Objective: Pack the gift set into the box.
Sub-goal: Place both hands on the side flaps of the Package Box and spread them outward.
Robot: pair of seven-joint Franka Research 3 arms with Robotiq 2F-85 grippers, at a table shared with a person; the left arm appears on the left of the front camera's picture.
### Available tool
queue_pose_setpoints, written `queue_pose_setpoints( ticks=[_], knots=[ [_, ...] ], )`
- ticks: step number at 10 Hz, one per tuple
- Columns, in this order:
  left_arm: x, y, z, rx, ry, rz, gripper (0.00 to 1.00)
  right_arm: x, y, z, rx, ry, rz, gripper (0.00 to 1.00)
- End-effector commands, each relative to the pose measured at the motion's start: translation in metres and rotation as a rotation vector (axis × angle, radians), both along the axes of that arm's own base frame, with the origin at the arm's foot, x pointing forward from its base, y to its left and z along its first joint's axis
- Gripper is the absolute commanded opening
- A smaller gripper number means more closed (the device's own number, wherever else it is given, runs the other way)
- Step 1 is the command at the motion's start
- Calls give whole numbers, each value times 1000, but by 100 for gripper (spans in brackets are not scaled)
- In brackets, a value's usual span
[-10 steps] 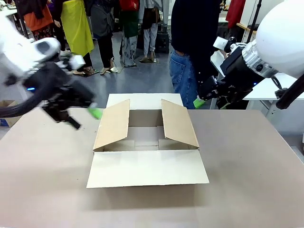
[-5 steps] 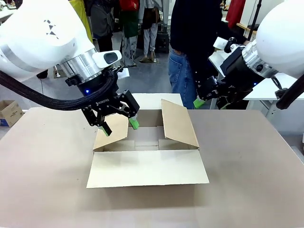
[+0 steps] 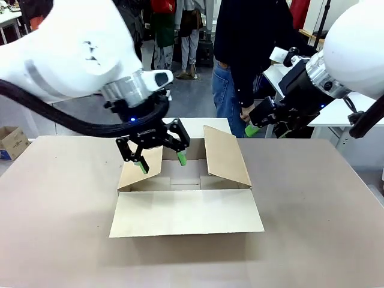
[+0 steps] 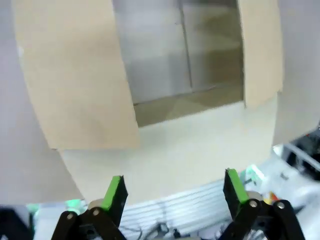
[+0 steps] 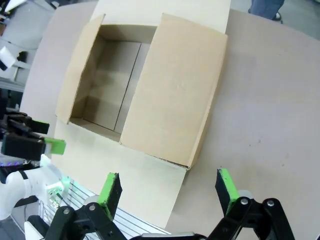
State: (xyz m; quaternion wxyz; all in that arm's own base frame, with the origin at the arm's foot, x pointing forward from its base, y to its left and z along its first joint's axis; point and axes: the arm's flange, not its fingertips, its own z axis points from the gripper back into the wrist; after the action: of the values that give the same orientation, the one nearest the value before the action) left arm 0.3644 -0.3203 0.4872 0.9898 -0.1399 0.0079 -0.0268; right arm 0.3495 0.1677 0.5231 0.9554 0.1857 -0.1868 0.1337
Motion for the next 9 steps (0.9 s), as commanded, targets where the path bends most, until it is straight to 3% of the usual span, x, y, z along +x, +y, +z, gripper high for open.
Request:
queue_pose_setpoints(
  ticks=[1,4,5,7,9],
  knots=[
    [36,-29,12,184,-2,158,100,-3,2,1,-7,2,-26,100],
    [95,-33,1,298,-207,123,100,-3,2,1,-7,2,-26,100],
    [103,-29,-5,319,-212,63,100,-3,2,1,-7,2,-26,100],
    [112,-25,-20,273,-151,-68,100,-3,2,1,-7,2,-26,100],
    [114,-20,-34,359,-129,-25,100,-3,2,1,-7,2,-26,100]
  ],
)
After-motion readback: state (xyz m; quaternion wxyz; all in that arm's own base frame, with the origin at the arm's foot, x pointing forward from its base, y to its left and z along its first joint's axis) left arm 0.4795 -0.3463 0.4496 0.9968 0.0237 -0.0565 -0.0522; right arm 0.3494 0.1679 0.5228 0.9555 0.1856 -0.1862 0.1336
